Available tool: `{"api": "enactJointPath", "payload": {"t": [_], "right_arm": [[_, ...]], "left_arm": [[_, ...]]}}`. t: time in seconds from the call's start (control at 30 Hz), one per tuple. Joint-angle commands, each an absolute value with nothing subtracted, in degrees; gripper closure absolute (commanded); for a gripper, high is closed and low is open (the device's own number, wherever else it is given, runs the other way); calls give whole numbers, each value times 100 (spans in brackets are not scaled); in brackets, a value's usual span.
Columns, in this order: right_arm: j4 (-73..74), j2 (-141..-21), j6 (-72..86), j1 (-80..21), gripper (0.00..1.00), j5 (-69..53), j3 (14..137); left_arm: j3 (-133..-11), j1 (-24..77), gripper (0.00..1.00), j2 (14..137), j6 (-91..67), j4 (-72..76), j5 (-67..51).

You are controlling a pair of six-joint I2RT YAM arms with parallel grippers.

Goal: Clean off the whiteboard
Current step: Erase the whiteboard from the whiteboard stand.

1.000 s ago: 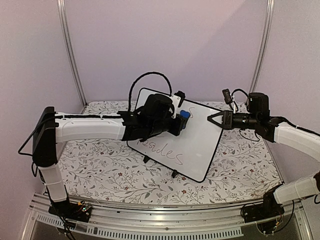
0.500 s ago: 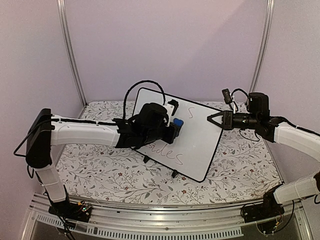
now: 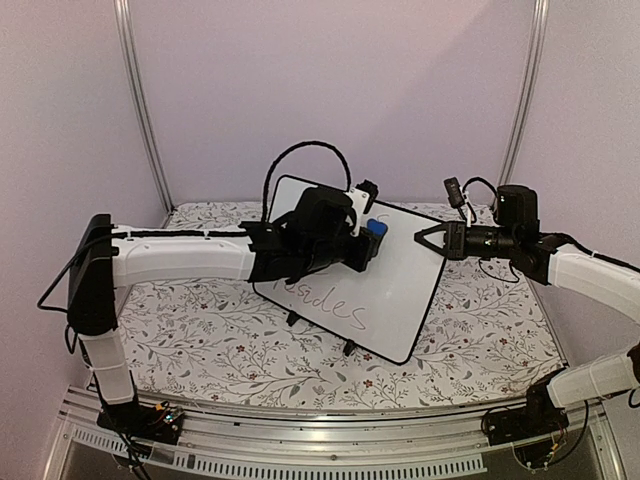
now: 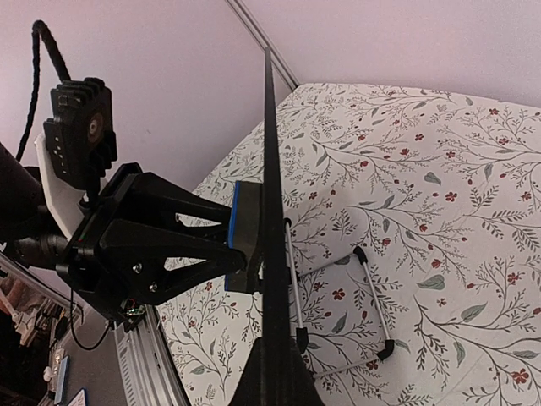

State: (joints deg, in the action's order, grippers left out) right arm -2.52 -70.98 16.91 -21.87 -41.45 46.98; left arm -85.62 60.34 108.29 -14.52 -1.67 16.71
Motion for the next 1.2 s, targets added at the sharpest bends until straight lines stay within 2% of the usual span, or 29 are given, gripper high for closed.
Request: {"api": "enactJointPath", "payload": {"t": [0.0, 0.63, 0.83, 1.17], "right_arm": [[237, -7093, 1004, -2487, 100, -4592, 4671], [245, -7096, 1002, -2500, 100, -4582, 4684], [245, -7115, 1010, -2505, 100, -4610, 4693], [273, -7092, 994, -2515, 100, -4611, 4702]], "left_arm": [[-8738, 6076, 100, 11077, -1298, -311, 1772], [-7848, 6287, 100, 10817, -1566, -434, 2197], [-8162, 6193, 100, 10924, -1457, -432, 2397], [-8697, 5735, 100, 11017, -1335, -315, 1974]]}}
